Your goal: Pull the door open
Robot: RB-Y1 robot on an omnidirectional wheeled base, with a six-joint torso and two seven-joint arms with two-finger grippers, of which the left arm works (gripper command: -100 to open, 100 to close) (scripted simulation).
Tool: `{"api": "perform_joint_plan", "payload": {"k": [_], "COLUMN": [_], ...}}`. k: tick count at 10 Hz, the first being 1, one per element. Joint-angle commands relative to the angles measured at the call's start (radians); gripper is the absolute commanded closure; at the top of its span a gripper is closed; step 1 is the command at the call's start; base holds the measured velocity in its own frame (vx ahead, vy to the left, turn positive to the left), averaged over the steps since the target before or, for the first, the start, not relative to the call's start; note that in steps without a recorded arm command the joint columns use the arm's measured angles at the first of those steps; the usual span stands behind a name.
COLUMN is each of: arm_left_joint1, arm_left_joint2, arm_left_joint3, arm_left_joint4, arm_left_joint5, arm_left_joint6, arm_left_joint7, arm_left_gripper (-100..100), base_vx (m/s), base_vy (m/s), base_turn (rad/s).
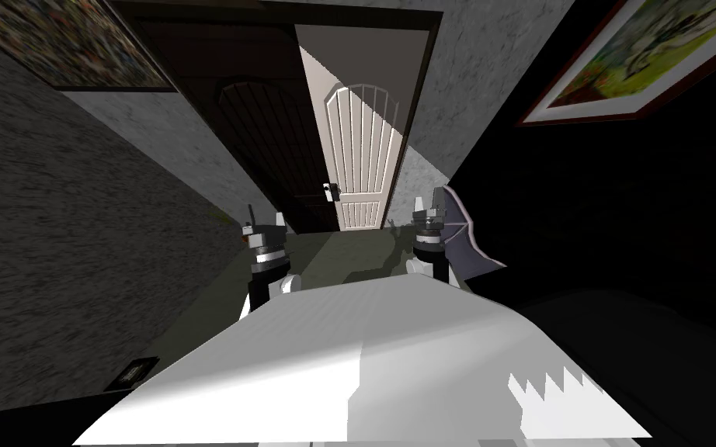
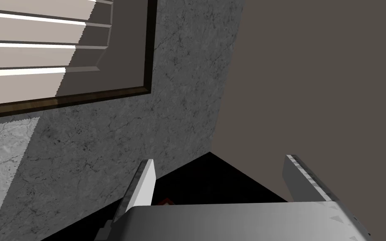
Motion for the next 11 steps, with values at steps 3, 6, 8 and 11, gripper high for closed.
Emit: {"api": "perform_joint_plan", "payload": {"k": [3,6,8,11], "arm_left_joint1": [-0.026,-0.050,-0.072,-0.098], "arm_left_joint2": [0.013,0.022,0.030,0.037], "arm_left_joint3": [0.003,0.006,0.009,0.012], "arm_left_joint4": [0.062,0.117,0.171,0.231], "arm_left_joint5": [-0.001,-0.001,-0.002,-0.003], "arm_left_joint6": [0.013,0.024,0.035,0.047], "arm_left_joint7": [-0.001,-0.003,-0.004,-0.005], "arm_left_gripper": [-100,-100,-100,-100], "base_vx": [0.161,0.201,0.153,0.156], "base_vy": [0.004,0.032,0.020,0.023], "base_turn": [-0.021,-0.021,-0.029,-0.023]}}
